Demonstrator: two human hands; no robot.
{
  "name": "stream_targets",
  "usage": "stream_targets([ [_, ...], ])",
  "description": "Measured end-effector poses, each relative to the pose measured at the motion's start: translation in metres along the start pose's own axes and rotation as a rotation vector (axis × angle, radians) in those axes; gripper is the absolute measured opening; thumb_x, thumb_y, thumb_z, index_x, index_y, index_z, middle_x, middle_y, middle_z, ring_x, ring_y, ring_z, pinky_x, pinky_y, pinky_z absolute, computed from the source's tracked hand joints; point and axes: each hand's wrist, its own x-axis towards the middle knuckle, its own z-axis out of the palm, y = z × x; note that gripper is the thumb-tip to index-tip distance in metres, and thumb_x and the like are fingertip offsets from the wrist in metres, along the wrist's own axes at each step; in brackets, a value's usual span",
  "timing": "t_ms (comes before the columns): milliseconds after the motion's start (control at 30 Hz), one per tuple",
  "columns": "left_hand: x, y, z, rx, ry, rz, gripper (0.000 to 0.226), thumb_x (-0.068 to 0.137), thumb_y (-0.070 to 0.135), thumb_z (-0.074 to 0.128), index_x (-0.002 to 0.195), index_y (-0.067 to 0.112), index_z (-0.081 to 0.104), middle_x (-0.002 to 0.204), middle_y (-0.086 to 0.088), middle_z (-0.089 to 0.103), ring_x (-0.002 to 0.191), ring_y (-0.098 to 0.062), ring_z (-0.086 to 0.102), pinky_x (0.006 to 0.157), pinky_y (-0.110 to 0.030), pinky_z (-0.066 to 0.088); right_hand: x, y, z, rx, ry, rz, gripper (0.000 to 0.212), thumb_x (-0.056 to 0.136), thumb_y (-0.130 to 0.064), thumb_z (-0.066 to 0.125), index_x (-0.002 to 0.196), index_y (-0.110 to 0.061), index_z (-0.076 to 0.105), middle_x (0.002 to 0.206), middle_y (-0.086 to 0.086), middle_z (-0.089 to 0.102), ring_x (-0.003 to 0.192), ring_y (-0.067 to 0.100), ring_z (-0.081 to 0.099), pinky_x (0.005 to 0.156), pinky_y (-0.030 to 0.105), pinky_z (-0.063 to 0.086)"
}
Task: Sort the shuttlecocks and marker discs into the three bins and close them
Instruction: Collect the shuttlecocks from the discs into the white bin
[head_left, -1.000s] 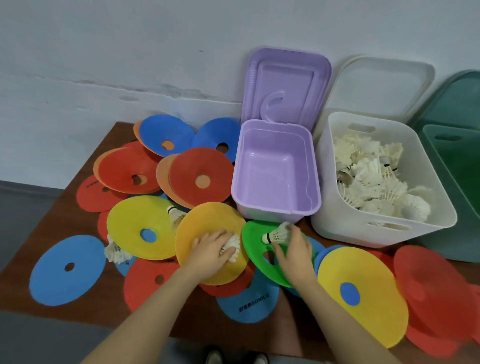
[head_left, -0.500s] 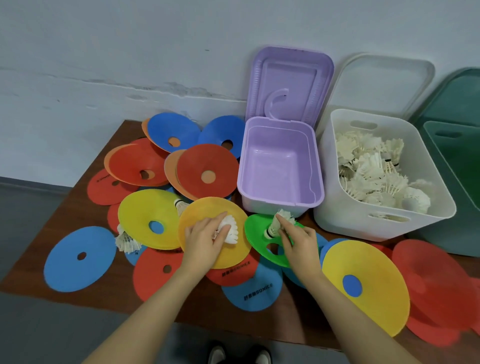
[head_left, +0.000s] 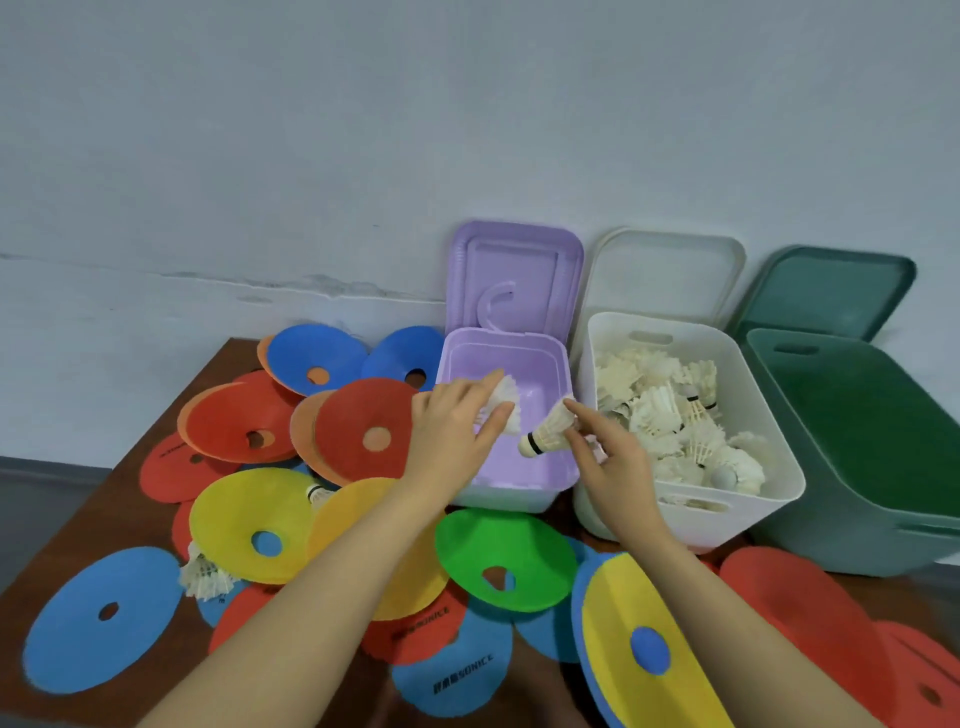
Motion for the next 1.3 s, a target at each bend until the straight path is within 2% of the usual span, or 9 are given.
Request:
stream_targets([
  [267, 0.066, 0.083, 0.08, 0.025, 0.008, 0.157, 0.038, 0.087, 0.043, 0.047, 0.113, 0.022, 0.064, 0.086, 0.001, 0.066, 0.079, -0.022, 0.06, 0.072, -0.03, 0.028, 0.058, 0.068, -0.096, -0.133, 0.079, -0.04, 0.029, 0.087, -0.006, 0.059, 0.115, -0.011, 0.064, 0.086, -0.006, 0.064, 0.079, 0.005, 0.057, 0.076, 0.009, 0.041],
  [500, 0.073, 0.125, 0.148, -0.052, -0.156, 0.068, 0.044, 0.089, 0.046, 0.039, 0.119, 0.023, 0.061, 0.09, 0.003, 0.064, 0.088, -0.018, 0.059, 0.075, -0.027, 0.024, 0.075, 0.142, -0.151, -0.346, 0.013, 0.087, 0.03, 0.086, -0.007, 0.061, 0.115, -0.013, 0.065, 0.095, 0.002, 0.072, 0.082, 0.022, 0.065, 0.075, 0.038, 0.051],
  [633, 0.071, 0.131, 0.168, -0.079, -0.269, -0.021, 0.049, 0.091, 0.049, 0.034, 0.13, 0.026, 0.052, 0.111, 0.003, 0.06, 0.108, -0.016, 0.052, 0.086, -0.023, 0.021, 0.064, 0.175, -0.157, -0.489, -0.086, 0.061, 0.026, 0.087, -0.014, 0.06, 0.112, -0.012, 0.066, 0.111, 0.006, 0.066, 0.096, 0.033, 0.059, 0.082, 0.045, 0.049],
  [733, 0.065, 0.126, 0.178, -0.027, -0.464, -0.024, 0.046, 0.098, 0.039, 0.037, 0.143, 0.027, 0.033, 0.144, 0.001, 0.04, 0.135, -0.014, 0.029, 0.108, -0.027, 0.015, 0.06, 0.182, -0.154, -0.638, -0.326, 0.121, 0.046, 0.096, -0.038, 0.042, 0.138, -0.019, 0.044, 0.146, 0.0, 0.039, 0.133, 0.024, 0.035, 0.108, 0.041, 0.026],
  [867, 0.063, 0.116, 0.178, 0.191, -0.672, -0.055, 0.053, 0.1, 0.043, 0.023, 0.149, 0.025, 0.013, 0.156, 0.0, 0.014, 0.143, -0.015, 0.006, 0.117, -0.035, 0.005, 0.066, 0.18, -0.151, -0.71, -0.613, 0.151, 0.062, 0.096, -0.053, 0.017, 0.15, -0.024, 0.005, 0.156, -0.01, 0.01, 0.142, 0.004, 0.008, 0.115, 0.031, 0.001],
  [967, 0.064, 0.117, 0.18, 0.299, -0.723, -0.048, 0.057, 0.099, 0.046, 0.014, 0.149, 0.02, 0.003, 0.157, 0.0, 0.003, 0.144, -0.013, 0.0, 0.117, -0.035, -0.003, 0.068, 0.179, -0.15, -0.75, -0.728, 0.179, 0.066, 0.093, -0.059, 0.007, 0.149, -0.026, -0.002, 0.156, -0.01, 0.004, 0.142, 0.003, 0.003, 0.116, 0.036, -0.005],
  [1100, 0.058, 0.112, 0.174, 0.392, -0.861, 0.015, 0.064, 0.097, 0.053, 0.011, 0.149, 0.017, 0.001, 0.157, -0.001, 0.004, 0.144, -0.014, 0.006, 0.116, -0.036, -0.005, 0.068, 0.179, -0.148, -0.786, -0.783, 0.185, 0.062, 0.095, -0.057, 0.007, 0.149, -0.029, 0.0, 0.156, -0.007, 0.009, 0.143, 0.005, 0.006, 0.115, 0.041, -0.009],
  [1167, 0.053, 0.11, 0.17, 0.432, -0.847, 0.042, 0.063, 0.097, 0.053, 0.011, 0.149, 0.018, 0.002, 0.157, 0.0, 0.005, 0.144, -0.013, 0.005, 0.116, -0.037, -0.007, 0.067, 0.176, -0.147, -0.803, -0.777, 0.179, 0.06, 0.095, -0.056, 0.007, 0.149, -0.03, 0.001, 0.157, -0.006, 0.008, 0.144, 0.009, 0.005, 0.114, 0.044, -0.008],
  [1300, 0.05, 0.117, 0.163, 0.239, -0.66, -0.102, 0.058, 0.099, 0.043, 0.017, 0.149, 0.018, 0.003, 0.157, 0.001, 0.011, 0.143, -0.013, 0.009, 0.117, -0.036, -0.001, 0.067, 0.164, -0.143, -0.746, -0.66, 0.209, 0.057, 0.096, -0.055, 0.012, 0.149, -0.033, 0.005, 0.158, -0.003, 0.003, 0.144, 0.021, 0.002, 0.114, 0.043, -0.002],
])
